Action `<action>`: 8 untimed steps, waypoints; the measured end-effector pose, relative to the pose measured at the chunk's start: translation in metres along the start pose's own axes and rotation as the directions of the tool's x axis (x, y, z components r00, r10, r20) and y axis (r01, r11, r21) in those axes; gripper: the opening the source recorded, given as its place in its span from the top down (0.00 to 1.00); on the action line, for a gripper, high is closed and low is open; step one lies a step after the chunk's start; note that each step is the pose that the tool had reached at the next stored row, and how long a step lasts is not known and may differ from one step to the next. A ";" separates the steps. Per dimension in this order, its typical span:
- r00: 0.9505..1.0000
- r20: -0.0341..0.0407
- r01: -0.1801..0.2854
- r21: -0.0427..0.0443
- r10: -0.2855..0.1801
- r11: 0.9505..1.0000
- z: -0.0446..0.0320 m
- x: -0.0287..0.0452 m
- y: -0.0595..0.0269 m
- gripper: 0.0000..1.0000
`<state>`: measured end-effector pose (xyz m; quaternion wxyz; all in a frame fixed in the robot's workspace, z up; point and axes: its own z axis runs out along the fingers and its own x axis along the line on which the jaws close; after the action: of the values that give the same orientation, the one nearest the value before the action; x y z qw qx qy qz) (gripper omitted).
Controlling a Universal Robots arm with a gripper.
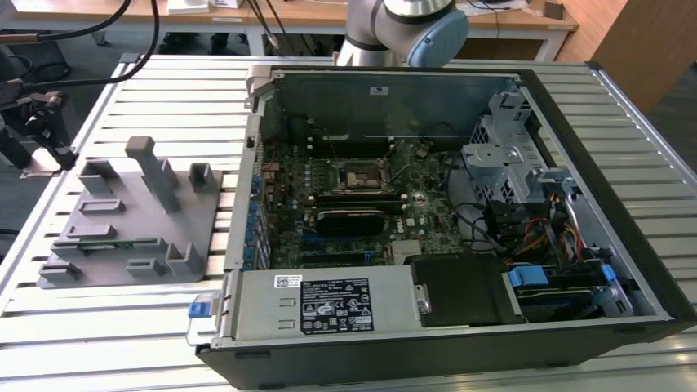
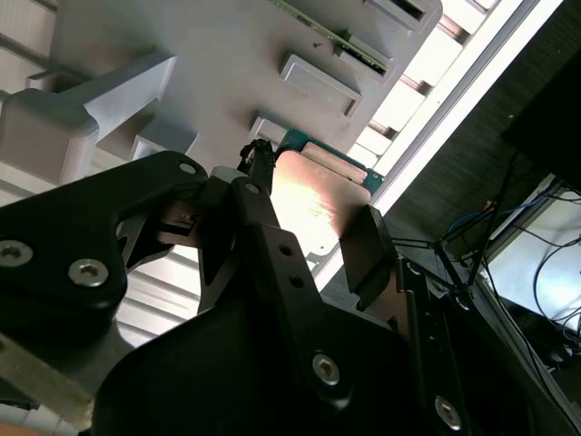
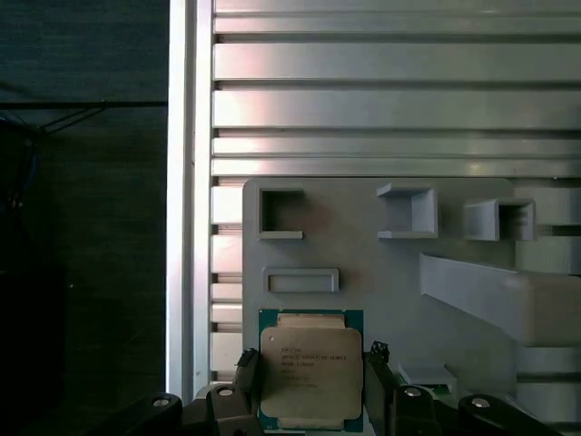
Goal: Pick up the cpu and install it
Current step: 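Pick up the cpu and move it towards the insertion slot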
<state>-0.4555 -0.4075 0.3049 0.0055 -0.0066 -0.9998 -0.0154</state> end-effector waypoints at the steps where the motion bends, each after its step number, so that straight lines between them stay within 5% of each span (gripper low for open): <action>1: 1.000 0.000 0.000 0.000 0.000 1.000 -0.0008 0.0000 0.0000 0.46; 8: 1.000 0.001 0.000 0.000 0.000 1.000 -0.0076 0.0001 0.0002 0.46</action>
<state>-0.4555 -0.4075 0.3125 0.0049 -0.0066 -0.9998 -0.0154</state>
